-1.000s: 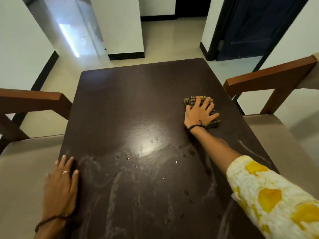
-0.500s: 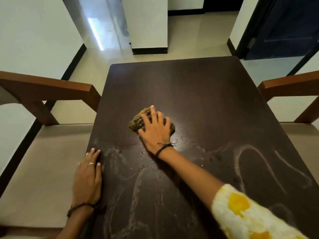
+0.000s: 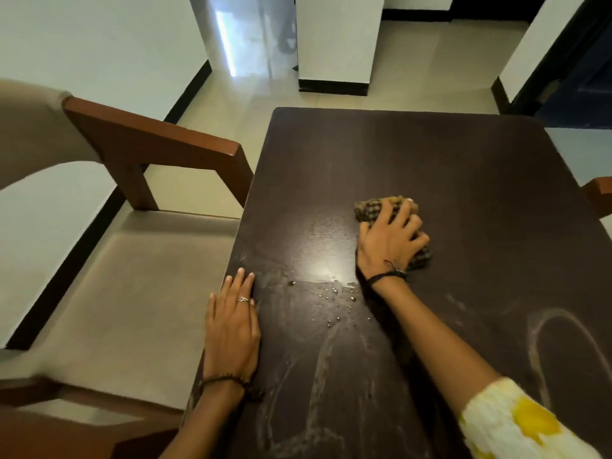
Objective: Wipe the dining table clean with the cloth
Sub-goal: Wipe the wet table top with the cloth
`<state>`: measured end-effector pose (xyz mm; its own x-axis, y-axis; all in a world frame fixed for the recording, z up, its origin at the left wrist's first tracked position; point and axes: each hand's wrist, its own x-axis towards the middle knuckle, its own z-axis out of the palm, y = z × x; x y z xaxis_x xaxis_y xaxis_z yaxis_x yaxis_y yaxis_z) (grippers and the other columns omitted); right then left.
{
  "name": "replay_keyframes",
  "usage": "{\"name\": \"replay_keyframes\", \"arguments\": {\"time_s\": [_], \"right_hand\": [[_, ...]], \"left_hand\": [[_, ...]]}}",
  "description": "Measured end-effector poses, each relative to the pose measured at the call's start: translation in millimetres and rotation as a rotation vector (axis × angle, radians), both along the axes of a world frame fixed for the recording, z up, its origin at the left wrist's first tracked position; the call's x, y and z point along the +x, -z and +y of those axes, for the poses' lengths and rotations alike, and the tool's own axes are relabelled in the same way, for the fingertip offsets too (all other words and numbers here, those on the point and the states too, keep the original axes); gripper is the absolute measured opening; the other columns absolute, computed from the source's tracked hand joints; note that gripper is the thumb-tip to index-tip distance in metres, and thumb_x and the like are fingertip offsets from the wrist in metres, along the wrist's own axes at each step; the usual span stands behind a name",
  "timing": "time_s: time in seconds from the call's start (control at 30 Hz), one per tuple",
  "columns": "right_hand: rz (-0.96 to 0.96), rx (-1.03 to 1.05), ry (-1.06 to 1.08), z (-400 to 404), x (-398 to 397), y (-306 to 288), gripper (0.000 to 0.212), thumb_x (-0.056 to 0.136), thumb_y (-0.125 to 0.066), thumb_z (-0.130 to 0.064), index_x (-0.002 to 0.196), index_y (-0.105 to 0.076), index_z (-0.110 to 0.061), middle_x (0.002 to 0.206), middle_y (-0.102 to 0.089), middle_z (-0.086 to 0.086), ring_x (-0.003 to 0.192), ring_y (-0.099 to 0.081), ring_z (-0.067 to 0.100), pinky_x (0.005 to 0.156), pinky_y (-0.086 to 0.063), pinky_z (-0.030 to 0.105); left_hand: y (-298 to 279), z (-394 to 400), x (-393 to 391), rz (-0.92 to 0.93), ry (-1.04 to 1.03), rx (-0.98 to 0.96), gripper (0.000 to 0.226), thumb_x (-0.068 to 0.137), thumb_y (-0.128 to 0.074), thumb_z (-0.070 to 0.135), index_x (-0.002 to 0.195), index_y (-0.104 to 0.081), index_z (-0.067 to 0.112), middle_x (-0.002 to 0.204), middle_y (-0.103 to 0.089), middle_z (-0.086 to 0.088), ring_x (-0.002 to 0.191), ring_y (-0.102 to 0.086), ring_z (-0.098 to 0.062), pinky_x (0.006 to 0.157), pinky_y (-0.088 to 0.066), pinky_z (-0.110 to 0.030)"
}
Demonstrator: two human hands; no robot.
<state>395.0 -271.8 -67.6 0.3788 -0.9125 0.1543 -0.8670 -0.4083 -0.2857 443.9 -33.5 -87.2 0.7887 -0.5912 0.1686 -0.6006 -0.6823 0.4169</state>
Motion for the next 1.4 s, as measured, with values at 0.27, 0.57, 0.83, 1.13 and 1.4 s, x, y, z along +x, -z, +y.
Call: {"name": "replay_keyframes", "arguments": {"time_s": [0.27,0.57,0.83,1.13,1.4], "right_hand": [[0.096,0.087,-0.404,74,129,-5,0.055,0.091,-0.045,-0.038,0.141,-0.032,-0.018,0.152,-0.019,0.017,0.134,-0.024,0.033,0.104,-0.024,0.049],[-0.034,-0.063,-0.861,108,52,8,0.048,0.081,-0.039,-0.045,0.123,-0.052,-0.024,0.138,-0.046,0.006,0.115,-0.041,0.027,0.089,-0.036,0.044],[0.098,-0.048,-0.81,52,113,1,0.054,0.086,-0.029,-0.05,0.131,-0.043,-0.024,0.141,-0.037,0.006,0.115,-0.039,0.029,0.092,-0.03,0.043],[0.102,-0.113,-0.918,64,122,3,0.051,0.09,-0.039,-0.046,0.138,-0.038,-0.028,0.147,-0.032,0.005,0.124,-0.033,0.03,0.096,-0.026,0.042],[0.086,-0.059,-0.789,47,35,-1,0.051,0.084,-0.043,-0.046,0.132,-0.046,-0.031,0.144,-0.039,0.001,0.116,-0.04,0.028,0.089,-0.032,0.041]], "left_hand": [[-2,2,3,0.0,-0.003,0.002,0.051,0.089,-0.025,0.023,0.137,-0.038,0.01,0.141,-0.041,-0.01,0.13,-0.036,-0.026,0.105,-0.028,-0.051],[-6,2,-1,0.098,-0.234,0.013,0.055,0.088,-0.03,0.029,0.132,-0.039,-0.002,0.134,-0.046,-0.022,0.121,-0.047,-0.036,0.098,-0.039,-0.053],[-10,-1,0,0.14,-0.226,-0.063,0.048,0.092,-0.043,0.017,0.136,-0.034,-0.002,0.137,-0.043,-0.021,0.124,-0.044,-0.033,0.1,-0.036,-0.042],[-9,-3,1,0.154,-0.197,-0.017,0.052,0.094,-0.037,0.018,0.142,-0.023,0.003,0.148,-0.027,-0.016,0.135,-0.029,-0.027,0.11,-0.025,-0.04],[-2,-1,6,0.02,-0.072,0.055,0.063,0.084,-0.012,0.033,0.141,-0.026,0.008,0.149,-0.025,-0.011,0.137,-0.016,-0.019,0.111,-0.005,-0.047]]}}
